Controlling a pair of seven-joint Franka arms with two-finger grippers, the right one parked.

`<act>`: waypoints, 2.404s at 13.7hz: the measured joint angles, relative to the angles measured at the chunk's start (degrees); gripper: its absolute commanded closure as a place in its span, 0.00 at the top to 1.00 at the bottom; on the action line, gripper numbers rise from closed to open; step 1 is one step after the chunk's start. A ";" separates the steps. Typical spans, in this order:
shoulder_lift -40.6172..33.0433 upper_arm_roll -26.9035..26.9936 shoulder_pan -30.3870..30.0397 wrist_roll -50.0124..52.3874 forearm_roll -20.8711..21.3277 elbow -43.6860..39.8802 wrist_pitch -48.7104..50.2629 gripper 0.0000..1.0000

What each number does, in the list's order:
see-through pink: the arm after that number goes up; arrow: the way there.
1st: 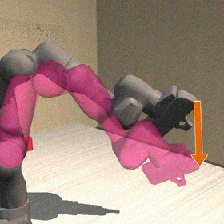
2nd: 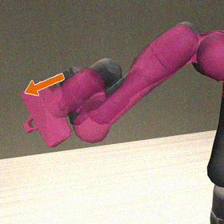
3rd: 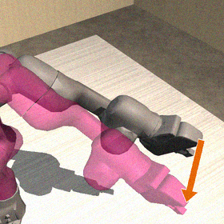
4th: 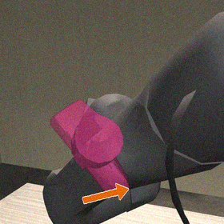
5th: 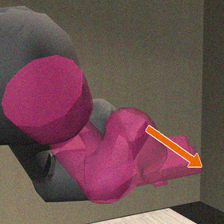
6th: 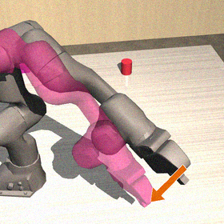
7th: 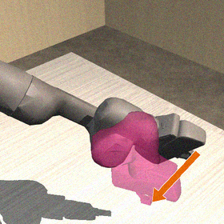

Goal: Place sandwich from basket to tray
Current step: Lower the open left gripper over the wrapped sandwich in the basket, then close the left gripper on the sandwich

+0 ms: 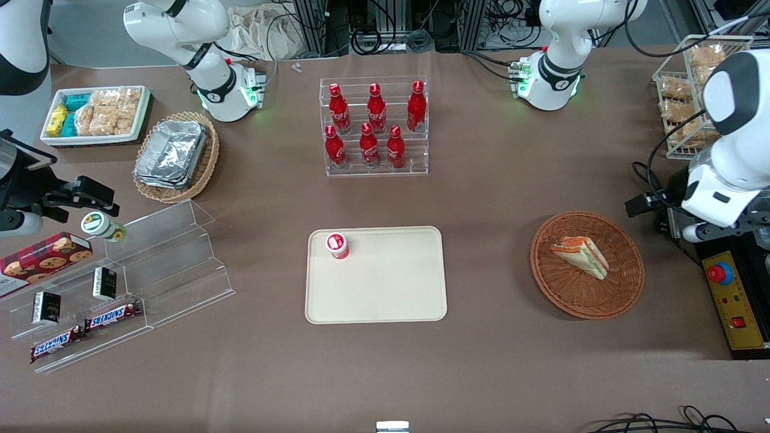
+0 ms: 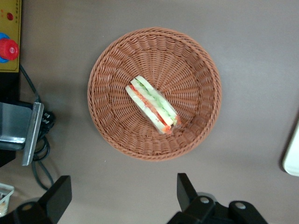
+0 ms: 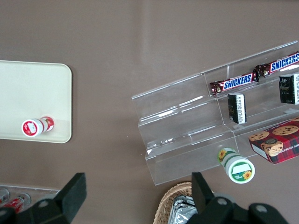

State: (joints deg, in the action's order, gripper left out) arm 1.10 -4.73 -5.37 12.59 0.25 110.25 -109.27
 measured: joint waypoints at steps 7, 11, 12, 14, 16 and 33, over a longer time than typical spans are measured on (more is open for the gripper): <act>4.66 -0.53 0.88 21.17 -0.72 4.72 -11.21 0.99; 9.87 -0.60 1.52 31.14 -0.73 4.78 -16.62 0.99; 10.95 -0.60 1.59 32.83 -0.73 4.78 -17.74 0.99; 12.76 -0.60 1.62 35.54 -0.73 4.78 -19.71 0.99; 14.33 -0.60 1.62 37.69 -0.74 4.79 -21.30 0.99; 22.27 -0.67 3.21 47.62 -0.75 5.64 -28.76 0.97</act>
State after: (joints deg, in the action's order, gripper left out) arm 23.36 -5.40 -2.16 60.21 -0.49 115.88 -138.03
